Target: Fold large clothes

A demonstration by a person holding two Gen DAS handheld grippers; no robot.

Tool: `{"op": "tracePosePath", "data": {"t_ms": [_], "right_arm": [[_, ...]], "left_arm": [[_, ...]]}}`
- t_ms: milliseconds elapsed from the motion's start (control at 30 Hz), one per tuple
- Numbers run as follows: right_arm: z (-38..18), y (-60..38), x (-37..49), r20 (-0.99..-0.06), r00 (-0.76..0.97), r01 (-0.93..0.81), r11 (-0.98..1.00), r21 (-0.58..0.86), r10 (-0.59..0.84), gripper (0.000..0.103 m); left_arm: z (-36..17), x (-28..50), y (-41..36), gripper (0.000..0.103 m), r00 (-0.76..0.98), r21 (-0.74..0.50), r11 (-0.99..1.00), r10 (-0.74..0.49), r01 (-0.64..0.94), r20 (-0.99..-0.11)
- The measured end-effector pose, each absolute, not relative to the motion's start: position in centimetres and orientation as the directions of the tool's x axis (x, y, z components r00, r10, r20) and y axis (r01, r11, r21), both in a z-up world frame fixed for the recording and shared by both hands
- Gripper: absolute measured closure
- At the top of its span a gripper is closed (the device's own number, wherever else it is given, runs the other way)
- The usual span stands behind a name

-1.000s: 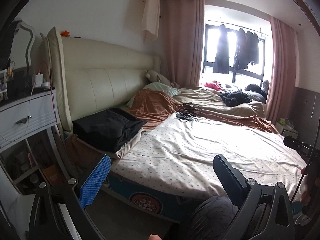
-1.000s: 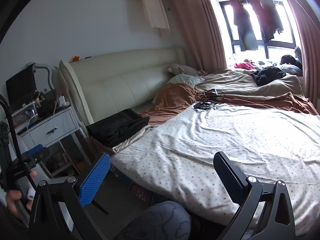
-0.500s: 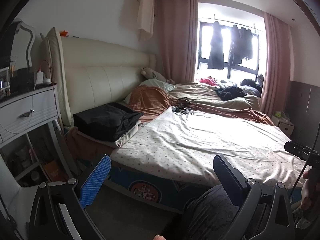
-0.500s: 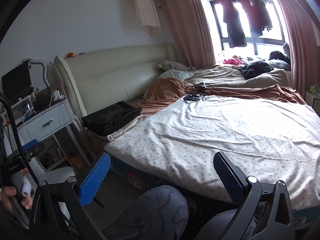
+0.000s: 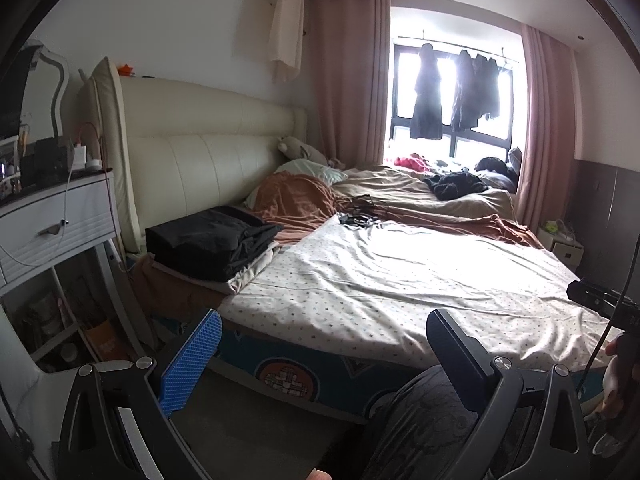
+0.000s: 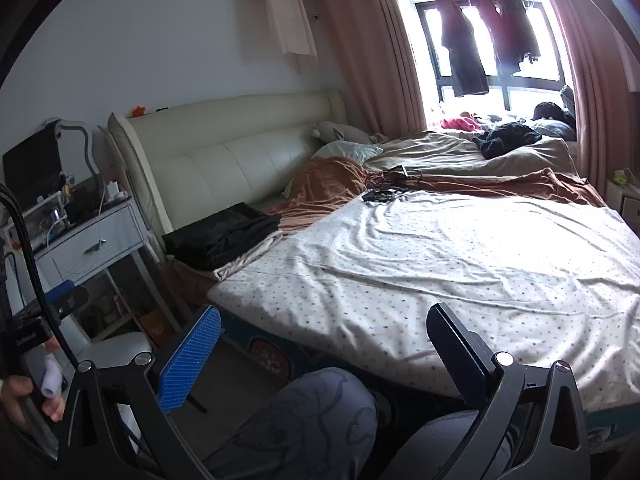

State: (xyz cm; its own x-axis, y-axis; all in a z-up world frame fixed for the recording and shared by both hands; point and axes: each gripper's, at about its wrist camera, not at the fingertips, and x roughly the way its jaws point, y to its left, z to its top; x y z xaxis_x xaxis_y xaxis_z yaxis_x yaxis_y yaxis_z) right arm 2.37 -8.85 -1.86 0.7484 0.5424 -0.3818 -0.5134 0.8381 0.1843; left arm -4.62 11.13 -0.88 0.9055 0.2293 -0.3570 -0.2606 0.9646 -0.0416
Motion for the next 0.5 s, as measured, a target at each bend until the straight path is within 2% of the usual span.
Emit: {"op": "tracePosePath", "data": {"t_ms": [500], "right_arm": [[-2.23,-8.95,2.35,-0.393,0.741,-0.513,0.837,0.191,0.545,0.000]], "left_arm": [[-0.98,-4.84,11.18,0.001,0.905,-0.051,0.962,0.233,-0.268,-0.356]]}}
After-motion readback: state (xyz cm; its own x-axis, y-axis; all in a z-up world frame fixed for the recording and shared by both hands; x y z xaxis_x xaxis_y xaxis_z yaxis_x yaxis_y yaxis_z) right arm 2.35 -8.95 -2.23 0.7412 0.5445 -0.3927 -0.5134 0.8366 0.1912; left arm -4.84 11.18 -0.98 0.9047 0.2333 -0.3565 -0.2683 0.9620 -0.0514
